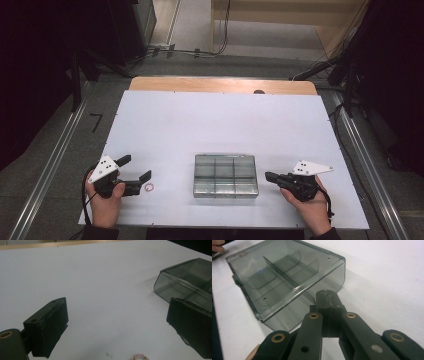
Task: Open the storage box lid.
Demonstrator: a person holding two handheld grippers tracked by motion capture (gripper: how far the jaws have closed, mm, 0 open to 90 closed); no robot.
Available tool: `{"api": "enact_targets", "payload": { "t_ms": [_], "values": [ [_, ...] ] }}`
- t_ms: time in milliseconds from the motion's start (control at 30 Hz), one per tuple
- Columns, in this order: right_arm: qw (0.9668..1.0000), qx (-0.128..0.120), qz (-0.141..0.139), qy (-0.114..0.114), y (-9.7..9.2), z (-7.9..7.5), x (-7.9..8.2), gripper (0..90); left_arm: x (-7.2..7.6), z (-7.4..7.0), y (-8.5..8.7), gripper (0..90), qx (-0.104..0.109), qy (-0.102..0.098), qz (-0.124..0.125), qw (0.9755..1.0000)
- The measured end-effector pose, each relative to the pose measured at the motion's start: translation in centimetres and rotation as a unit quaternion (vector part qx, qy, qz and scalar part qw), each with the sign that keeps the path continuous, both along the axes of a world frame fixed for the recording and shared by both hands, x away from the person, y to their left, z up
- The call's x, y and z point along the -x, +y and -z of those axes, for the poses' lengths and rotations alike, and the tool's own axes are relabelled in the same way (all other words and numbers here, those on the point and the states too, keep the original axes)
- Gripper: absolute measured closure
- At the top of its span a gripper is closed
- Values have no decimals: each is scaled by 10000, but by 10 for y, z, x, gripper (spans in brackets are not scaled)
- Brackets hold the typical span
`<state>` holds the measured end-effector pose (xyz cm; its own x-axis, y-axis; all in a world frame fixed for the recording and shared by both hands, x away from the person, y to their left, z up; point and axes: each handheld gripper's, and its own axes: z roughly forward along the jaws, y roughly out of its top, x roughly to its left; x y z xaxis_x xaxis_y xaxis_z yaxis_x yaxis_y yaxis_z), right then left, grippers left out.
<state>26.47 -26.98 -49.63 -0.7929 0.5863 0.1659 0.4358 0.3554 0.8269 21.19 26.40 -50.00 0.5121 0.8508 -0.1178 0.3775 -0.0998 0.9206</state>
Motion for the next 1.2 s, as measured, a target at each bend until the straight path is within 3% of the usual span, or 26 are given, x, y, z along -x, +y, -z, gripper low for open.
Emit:
{"api": "enact_targets", "payload": {
  "t_ms": [100, 400, 433, 500, 533, 633, 767, 833, 1067, 1200],
  "values": [
    [10000, -27, -51, 14, -3, -4, 2, 883, 3, -8, -8, 117, -36, -77, 33, 10000],
    [9993, 143, -334, -67, 2, -8, 13, 882, 14, -22, -41, 545, -301, -181, 173, 9992],
    [9993, 137, -353, -43, 1, -8, 15, 882, 16, -23, -48, 600, -451, -169, 248, 9985],
    [9993, 79, -376, -23, 0, -8, 17, 882, 17, -23, -53, 710, -517, -187, 311, 9980],
    [9993, 79, -376, -23, 0, -8, 17, 882, 18, -24, -58, 710, -560, -165, 405, 9975],
    [9994, 57, -328, -68, -3, -9, 20, 883, 19, -22, -72, 860, -514, -61, 703, 9962],
    [9989, 131, -455, -43, -3, -7, 21, 883, 20, -22, -94, 896, -468, 132, 1147, 9922],
    [9983, 206, -538, -41, -2, -6, 22, 884, 20, -21, -98, 897, -477, 206, 1192, 9915],
    [9964, 392, -749, 48, 3, -1, 22, 884, 17, -9, -117, 897, -500, 591, 1537, 9851],
    [9957, 418, -816, 99, 5, 1, 22, 884, 15, -5, -121, 897, -581, 695, 1557, 9836]
  ]
}}
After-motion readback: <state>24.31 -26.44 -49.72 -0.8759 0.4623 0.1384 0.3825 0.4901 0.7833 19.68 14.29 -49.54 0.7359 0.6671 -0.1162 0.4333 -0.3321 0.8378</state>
